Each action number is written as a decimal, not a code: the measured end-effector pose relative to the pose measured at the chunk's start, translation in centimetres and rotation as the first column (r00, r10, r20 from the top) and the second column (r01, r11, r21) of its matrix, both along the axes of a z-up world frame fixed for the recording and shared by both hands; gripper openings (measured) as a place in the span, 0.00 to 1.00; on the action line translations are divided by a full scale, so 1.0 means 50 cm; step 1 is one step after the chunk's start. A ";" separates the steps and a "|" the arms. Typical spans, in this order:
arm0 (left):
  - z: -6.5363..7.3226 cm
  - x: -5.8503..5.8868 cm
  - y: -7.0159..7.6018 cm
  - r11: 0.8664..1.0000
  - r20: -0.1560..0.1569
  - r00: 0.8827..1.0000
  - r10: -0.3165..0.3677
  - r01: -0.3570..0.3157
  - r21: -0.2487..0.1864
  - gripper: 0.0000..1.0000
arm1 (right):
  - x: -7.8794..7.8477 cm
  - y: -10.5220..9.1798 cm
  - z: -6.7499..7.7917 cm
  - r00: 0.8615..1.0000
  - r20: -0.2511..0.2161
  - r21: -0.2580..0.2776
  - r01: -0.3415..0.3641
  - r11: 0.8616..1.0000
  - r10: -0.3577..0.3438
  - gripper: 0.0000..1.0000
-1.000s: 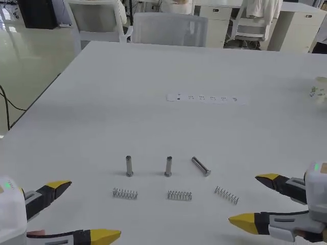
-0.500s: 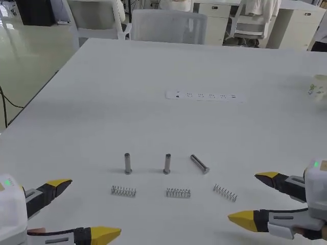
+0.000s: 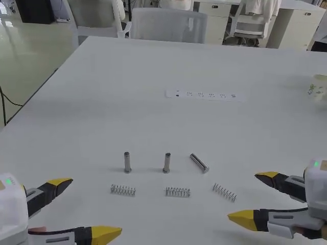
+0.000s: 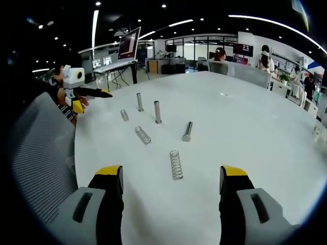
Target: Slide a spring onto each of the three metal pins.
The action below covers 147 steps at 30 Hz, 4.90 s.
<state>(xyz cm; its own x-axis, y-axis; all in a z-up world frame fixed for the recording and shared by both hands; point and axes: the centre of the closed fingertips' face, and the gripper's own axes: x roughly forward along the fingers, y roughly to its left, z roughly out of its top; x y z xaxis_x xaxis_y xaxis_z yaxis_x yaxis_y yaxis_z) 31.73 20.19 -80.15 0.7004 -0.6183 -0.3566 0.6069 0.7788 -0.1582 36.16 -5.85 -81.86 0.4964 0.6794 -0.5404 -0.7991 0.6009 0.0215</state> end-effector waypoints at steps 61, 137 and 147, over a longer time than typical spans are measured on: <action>0.067 -0.008 -0.038 0.999 0.088 0.995 -0.049 0.048 0.010 0.95 | 0.180 0.112 0.096 0.995 0.066 -0.118 -0.072 0.990 0.081 0.68; 0.037 -0.007 -0.030 0.997 0.065 0.996 -0.067 0.065 0.036 0.91 | 0.242 0.167 -0.086 0.972 -0.210 -0.387 0.020 0.922 -0.109 0.05; 0.040 -0.008 -0.027 0.997 0.068 0.995 -0.068 0.066 0.035 0.90 | 0.241 0.162 -0.080 0.968 -0.200 -0.387 0.062 0.920 -0.150 0.05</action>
<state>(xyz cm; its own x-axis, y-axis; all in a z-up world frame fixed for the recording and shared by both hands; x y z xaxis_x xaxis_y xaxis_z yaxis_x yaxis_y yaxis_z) 31.35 18.84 -78.17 0.6818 -0.6532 -0.3294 0.6663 0.7404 -0.0888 48.21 2.26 -85.85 0.3919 0.3547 -0.8489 -0.7309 0.6804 -0.0532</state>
